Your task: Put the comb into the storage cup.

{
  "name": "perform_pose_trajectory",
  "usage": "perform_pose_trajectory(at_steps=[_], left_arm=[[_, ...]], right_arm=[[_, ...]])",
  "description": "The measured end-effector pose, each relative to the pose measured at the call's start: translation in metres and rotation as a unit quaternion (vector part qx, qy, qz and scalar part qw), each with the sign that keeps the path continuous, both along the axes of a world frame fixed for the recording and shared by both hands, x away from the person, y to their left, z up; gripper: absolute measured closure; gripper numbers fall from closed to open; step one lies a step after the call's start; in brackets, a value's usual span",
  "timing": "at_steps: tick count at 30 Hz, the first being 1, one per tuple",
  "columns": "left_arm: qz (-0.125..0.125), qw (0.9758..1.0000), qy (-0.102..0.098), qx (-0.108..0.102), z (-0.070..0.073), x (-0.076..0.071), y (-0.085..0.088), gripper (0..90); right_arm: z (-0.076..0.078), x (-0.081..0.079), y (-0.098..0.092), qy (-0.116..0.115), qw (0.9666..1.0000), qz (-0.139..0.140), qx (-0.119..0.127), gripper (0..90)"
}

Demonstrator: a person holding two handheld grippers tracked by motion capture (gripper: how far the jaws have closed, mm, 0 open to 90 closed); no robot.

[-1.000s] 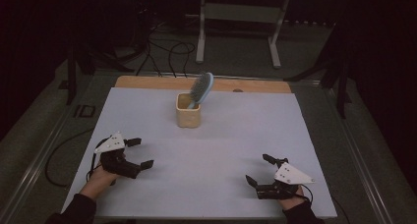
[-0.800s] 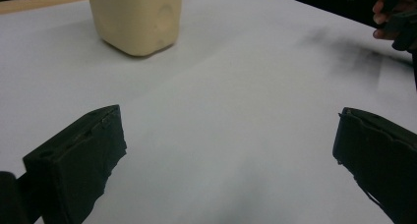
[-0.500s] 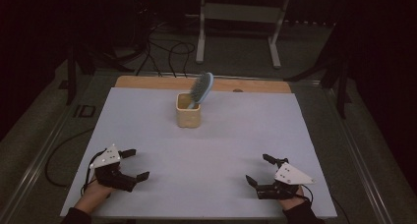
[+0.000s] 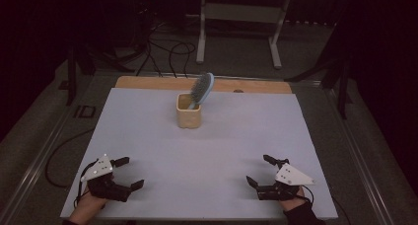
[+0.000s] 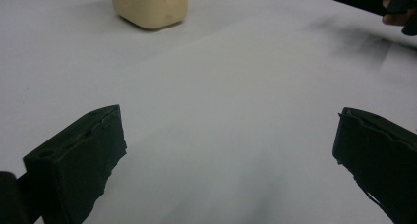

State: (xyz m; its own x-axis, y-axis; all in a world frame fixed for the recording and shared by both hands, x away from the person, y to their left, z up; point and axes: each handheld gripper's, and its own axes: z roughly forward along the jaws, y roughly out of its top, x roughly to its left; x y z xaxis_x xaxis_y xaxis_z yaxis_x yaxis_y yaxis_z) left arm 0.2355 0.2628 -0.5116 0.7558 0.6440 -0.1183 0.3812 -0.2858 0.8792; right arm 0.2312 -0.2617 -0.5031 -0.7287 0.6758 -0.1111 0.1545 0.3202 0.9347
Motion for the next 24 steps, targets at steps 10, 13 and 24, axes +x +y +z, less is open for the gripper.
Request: perform_pose_trajectory(at_steps=[10,13,24], left_arm=[[0.024,0.9996,-0.014,0.011,-0.0006,0.0006,0.0015,0.0],[0.023,0.9996,-0.015,0.008,-0.0007,0.0004,0.0015,0.0],[0.011,0.9998,-0.016,0.010,-0.0001,-0.0014,-0.0020,0.0]], right_arm=[[-0.0006,0.0003,0.0003,0.000,1.0000,0.001,-0.001,9.0],[-0.0008,0.0003,0.0004,0.000,1.0000,0.001,-0.001,9.0],[-0.0009,0.0003,0.0009,-0.001,1.0000,0.003,-0.003,9.0]])
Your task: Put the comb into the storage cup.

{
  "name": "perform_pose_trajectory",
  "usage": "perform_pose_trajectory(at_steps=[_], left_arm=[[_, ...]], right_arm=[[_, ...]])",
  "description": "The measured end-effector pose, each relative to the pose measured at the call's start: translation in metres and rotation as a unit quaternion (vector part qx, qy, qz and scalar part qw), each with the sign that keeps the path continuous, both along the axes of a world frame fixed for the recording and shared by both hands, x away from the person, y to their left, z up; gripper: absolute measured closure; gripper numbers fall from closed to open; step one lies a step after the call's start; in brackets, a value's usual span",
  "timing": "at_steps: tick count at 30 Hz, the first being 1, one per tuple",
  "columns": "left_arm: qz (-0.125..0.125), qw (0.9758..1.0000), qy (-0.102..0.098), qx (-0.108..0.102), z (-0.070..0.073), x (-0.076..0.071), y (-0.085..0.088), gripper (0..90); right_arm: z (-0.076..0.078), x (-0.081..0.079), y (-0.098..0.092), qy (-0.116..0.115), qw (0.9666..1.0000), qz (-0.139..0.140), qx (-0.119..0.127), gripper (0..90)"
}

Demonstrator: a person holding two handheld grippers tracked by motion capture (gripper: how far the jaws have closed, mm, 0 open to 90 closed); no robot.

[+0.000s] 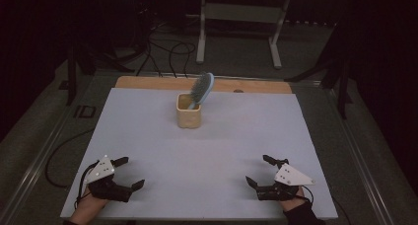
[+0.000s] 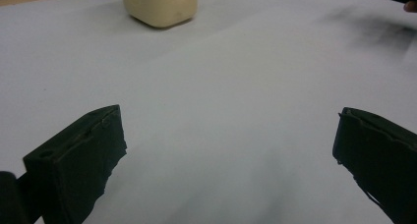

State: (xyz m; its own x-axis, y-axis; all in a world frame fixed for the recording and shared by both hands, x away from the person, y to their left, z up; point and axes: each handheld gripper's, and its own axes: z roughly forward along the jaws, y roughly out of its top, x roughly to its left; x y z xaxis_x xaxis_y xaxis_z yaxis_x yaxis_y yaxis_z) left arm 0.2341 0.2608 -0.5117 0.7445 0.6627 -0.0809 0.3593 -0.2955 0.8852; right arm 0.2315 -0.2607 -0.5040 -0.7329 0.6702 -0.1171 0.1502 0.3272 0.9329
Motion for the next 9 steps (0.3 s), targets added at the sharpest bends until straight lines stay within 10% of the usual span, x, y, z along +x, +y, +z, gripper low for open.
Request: perform_pose_trajectory(at_steps=[9], left_arm=[[-0.005,1.0000,0.000,-0.003,0.0014,-0.0007,-0.0009,0.0]], right_arm=[[-0.0002,0.0002,0.0002,0.000,1.0000,0.001,-0.001,9.0]])
